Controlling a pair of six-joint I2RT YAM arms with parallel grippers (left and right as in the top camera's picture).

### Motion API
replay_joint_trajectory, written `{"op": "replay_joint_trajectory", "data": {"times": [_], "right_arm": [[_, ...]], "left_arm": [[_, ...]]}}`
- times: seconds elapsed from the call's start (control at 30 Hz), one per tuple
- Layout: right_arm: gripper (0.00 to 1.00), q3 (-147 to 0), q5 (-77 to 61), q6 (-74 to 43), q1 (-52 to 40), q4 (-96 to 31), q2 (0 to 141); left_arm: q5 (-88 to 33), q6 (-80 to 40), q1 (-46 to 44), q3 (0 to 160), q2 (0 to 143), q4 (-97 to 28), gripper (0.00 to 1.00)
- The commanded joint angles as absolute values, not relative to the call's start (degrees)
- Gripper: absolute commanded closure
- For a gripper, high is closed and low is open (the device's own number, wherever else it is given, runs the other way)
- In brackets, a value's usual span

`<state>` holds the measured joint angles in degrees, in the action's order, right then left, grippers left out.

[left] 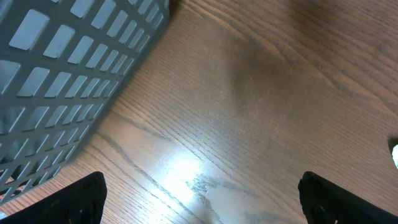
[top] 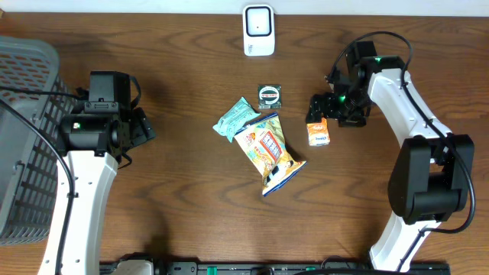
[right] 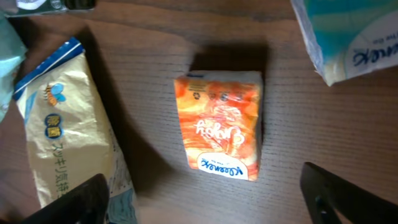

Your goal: Scan the item barcode

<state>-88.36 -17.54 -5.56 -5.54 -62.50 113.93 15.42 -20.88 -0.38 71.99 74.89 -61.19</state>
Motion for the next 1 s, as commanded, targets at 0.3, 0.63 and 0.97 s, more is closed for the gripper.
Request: {"op": "replay_joint_trajectory", "data": {"times": [0.3,0.63,0.97], "right_arm": [[0.16,-86.96,-16.4,-1.63,-5.69,-62.5,113.49],[0.19,-83.88,-16.47,-1.65,-5.67,-58.85,113.49],[0.38,-82.43,-16.67,-1.67,-5.67,-55.75,113.54]], "left_arm": [[16.6,-20.38,-0.16,72.12,74.94,-61.36,0.03],[16.58,-20.38,-0.16,72.12,74.94,-61.36,0.02],[16.6,-20.38,-0.16,72.12,74.94,-61.36,0.02]]}}
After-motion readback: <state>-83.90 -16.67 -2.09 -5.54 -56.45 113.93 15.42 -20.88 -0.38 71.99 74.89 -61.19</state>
